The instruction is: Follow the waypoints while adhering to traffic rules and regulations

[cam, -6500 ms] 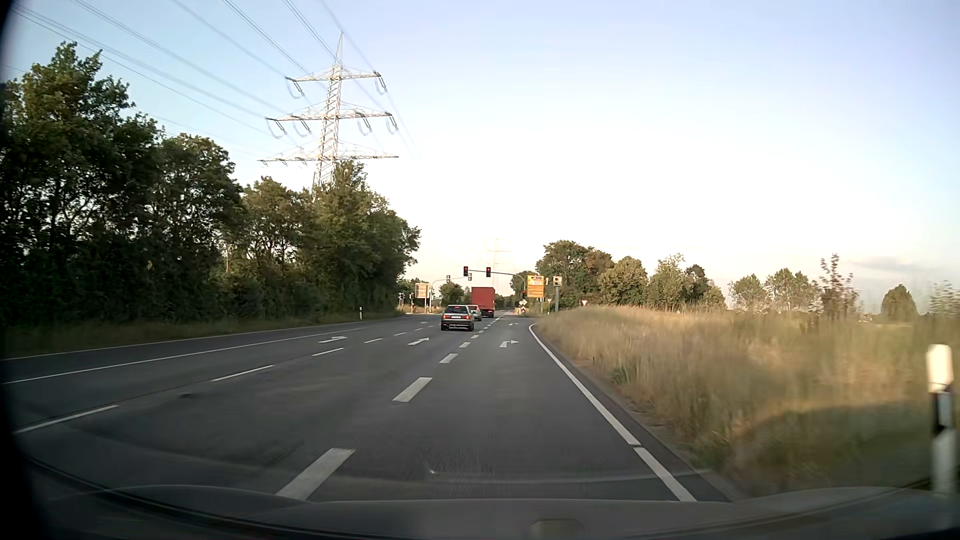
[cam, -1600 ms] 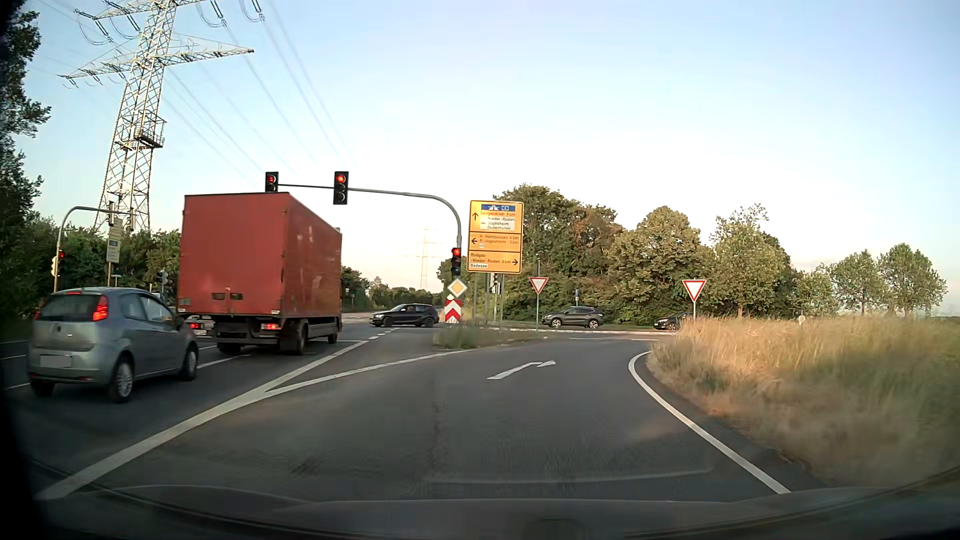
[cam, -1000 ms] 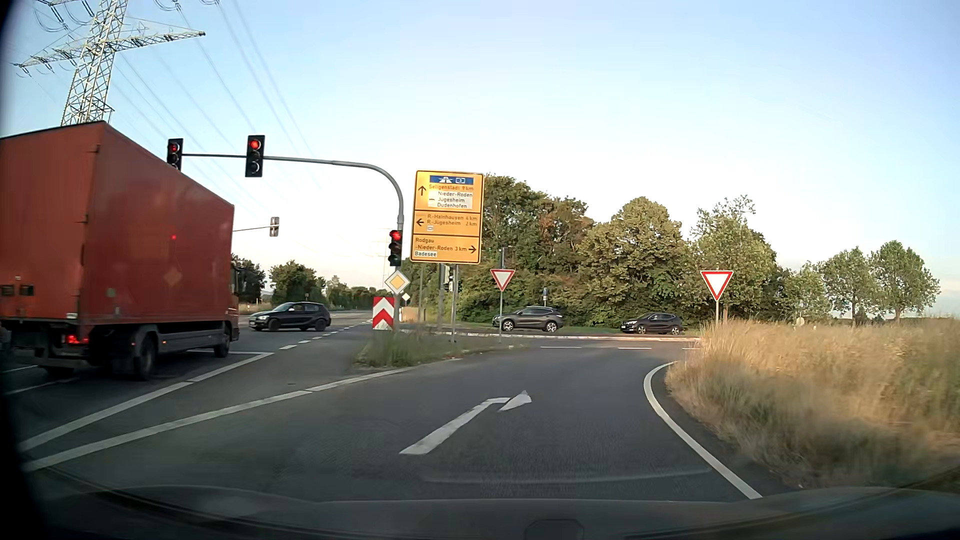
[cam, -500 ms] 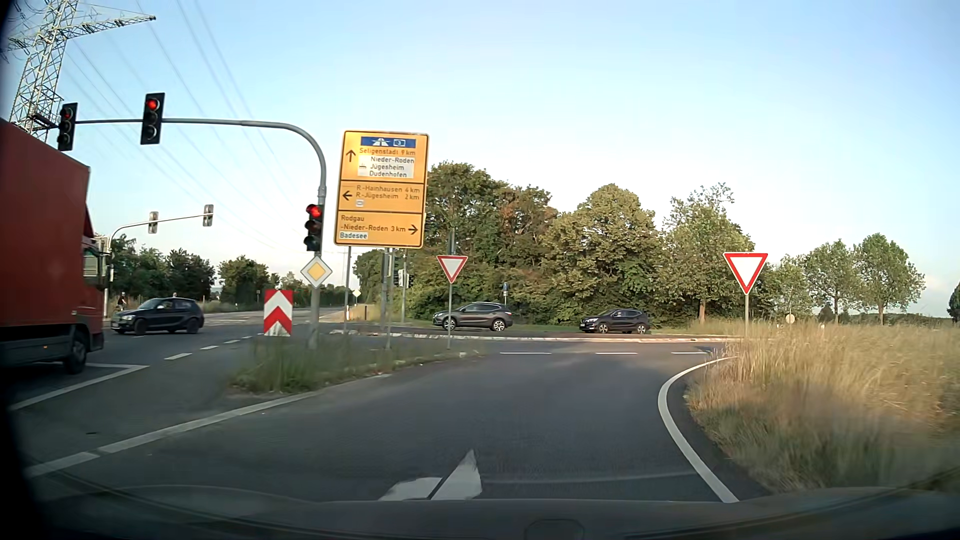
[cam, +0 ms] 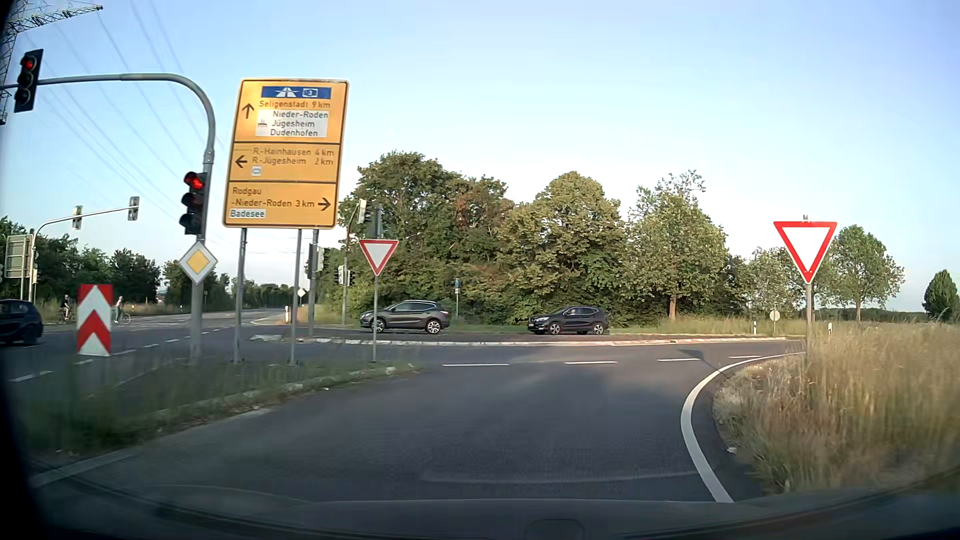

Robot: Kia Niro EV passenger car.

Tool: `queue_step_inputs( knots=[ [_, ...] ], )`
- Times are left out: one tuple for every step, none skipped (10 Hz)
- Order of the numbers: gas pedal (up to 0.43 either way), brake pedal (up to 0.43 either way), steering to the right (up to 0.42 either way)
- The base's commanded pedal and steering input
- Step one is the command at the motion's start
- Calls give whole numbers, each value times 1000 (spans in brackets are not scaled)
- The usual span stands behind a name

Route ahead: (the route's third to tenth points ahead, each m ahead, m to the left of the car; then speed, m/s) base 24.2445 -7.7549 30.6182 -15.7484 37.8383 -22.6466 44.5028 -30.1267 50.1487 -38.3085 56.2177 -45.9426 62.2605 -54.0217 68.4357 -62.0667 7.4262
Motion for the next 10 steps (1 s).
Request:
queue_step_inputs(
  knots=[
    [0, 305, 100],
    [0, 305, 105],
    [0, 305, 109],
    [0, 305, 113],
    [0, 305, 116],
    [0, 305, 118],
    [0, 305, 119],
    [0, 299, 119],
    [0, 299, 119],
    [0, 293, 119]
  ],
)
